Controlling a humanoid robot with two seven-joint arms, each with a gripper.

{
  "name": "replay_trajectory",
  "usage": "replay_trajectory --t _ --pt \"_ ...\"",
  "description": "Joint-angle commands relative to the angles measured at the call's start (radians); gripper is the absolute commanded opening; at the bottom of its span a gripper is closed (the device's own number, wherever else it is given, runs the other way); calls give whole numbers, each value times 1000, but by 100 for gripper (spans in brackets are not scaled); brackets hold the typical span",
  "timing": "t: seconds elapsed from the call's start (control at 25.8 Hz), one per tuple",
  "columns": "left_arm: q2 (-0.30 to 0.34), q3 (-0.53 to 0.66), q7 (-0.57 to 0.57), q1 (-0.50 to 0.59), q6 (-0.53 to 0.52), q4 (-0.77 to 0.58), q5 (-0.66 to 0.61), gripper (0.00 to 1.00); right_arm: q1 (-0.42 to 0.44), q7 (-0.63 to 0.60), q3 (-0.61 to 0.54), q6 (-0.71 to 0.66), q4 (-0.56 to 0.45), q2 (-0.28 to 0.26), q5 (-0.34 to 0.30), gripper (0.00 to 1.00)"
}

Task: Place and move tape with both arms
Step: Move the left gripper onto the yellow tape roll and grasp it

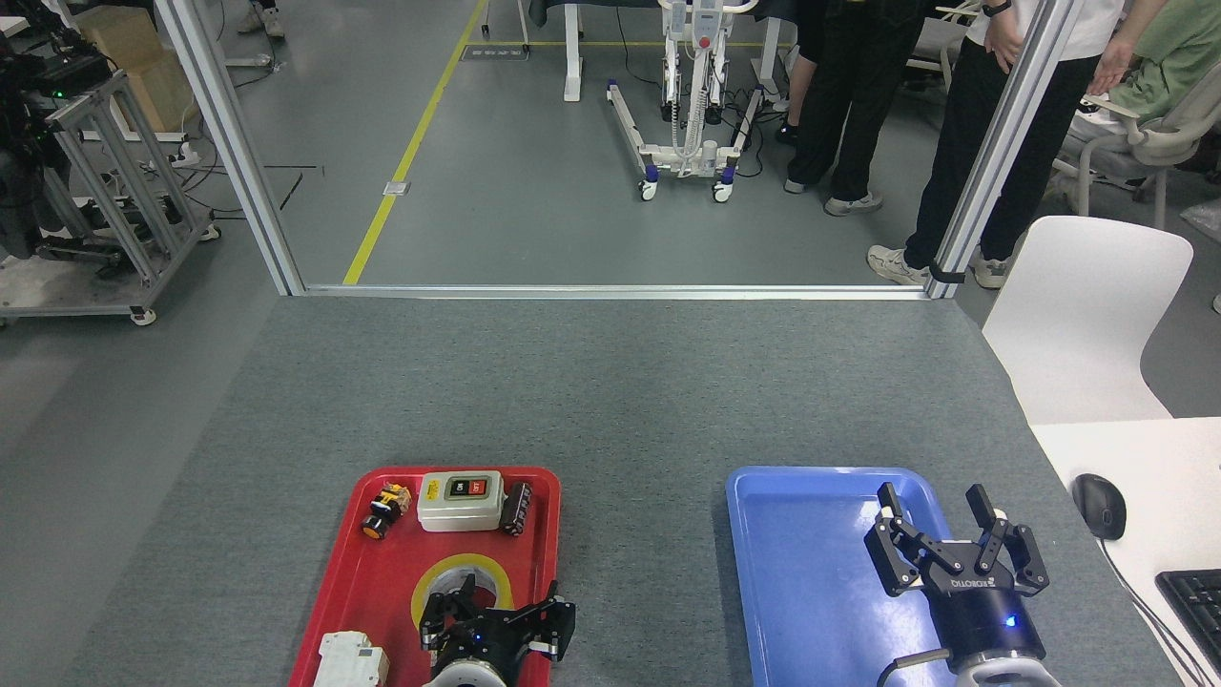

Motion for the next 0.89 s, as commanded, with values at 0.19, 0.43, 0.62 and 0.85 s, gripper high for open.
replay_trajectory --t 0.19,0.43,0.62,0.85 --pt "11 -1 1 5 -4 10 -1 38 -1 -2 1 17 2 6 -16 99" --pt "14 -1 1 10 -14 7 -1 12 -1 -5 2 20 2 13 -16 99" --pt "28 -1 8 10 -31 1 -4 0 -1 -7 11 17 2 18 -14 99" --pt "66 2 13 11 -83 -134 0 0 -3 -7 10 18 2 18 -14 99"
